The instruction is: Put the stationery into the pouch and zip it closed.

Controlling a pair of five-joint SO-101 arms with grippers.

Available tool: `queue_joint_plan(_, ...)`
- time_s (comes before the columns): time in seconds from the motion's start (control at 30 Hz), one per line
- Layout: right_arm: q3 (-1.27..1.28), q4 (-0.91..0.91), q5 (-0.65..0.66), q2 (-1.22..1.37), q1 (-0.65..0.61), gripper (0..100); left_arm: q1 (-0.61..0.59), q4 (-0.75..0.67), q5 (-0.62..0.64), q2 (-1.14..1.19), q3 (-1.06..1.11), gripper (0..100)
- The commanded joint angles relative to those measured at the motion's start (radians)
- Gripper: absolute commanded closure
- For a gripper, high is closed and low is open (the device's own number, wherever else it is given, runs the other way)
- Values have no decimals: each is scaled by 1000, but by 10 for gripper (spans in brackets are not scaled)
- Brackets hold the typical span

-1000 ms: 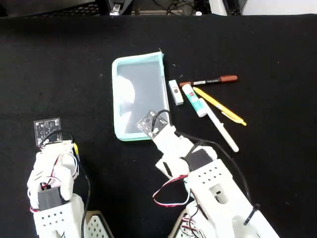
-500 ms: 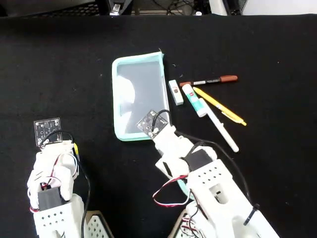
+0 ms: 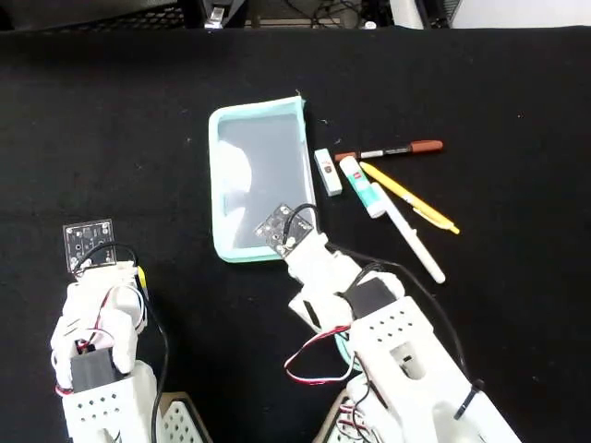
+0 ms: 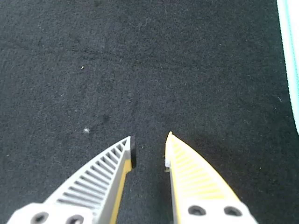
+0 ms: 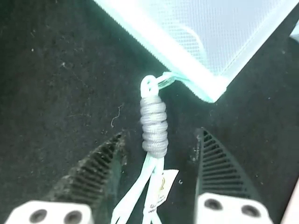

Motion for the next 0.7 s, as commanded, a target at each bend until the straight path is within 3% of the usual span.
queue_joint_plan(0.0,-7,-32,0,8,-9,776,13,-18,-2,-6,16,863)
queue_joint_plan(0.4,-176,-110,-8,479,-9,779,13,-18,-2,-6,16,864)
queue_joint_plan(0.67,-251,-78,-2,545,-11,779,13,-18,-2,-6,16,863)
